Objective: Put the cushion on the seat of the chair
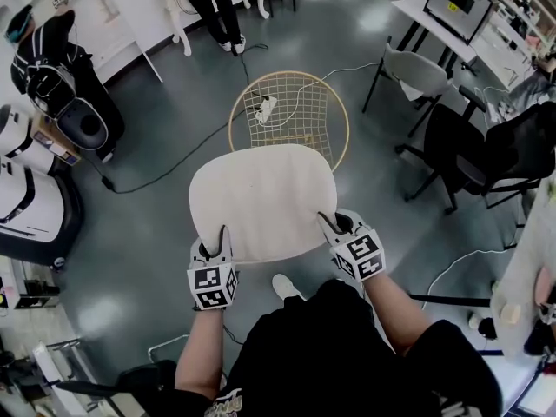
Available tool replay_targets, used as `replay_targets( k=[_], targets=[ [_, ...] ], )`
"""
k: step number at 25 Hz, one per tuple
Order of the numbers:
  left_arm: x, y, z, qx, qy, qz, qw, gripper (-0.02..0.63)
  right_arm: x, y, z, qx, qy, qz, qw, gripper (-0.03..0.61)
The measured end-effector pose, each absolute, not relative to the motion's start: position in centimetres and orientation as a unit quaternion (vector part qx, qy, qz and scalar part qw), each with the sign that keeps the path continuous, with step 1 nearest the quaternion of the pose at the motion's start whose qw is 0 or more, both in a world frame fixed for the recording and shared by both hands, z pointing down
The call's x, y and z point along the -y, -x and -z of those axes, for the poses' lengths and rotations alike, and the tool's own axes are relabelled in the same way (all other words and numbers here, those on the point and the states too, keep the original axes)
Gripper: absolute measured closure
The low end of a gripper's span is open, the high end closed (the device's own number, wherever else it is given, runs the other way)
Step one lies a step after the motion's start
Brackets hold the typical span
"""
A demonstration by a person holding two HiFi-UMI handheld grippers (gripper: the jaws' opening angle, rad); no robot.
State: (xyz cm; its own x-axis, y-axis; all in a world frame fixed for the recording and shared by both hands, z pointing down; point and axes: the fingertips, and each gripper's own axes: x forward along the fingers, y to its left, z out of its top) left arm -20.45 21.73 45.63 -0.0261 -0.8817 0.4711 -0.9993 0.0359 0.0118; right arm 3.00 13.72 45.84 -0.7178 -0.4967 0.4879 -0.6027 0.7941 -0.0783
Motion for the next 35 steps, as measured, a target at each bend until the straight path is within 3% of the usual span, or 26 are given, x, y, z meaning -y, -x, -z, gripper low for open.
replay_targets(
  k=[16,35],
  targets=[
    [-13.9,20.0,-44.9,0.686,-0.690,-0.162,0.167,0.526,-6.7,-3.7,-45.3,0.915,-0.321,-0.109,0.220,0.526],
    [5.4,17.7,-48.4,0.674,-0.691,-0.174,0.193,0.520,12.6,-6.4,-48.7,0.907,-0.323,-0.133,0.237,0.526]
  ],
)
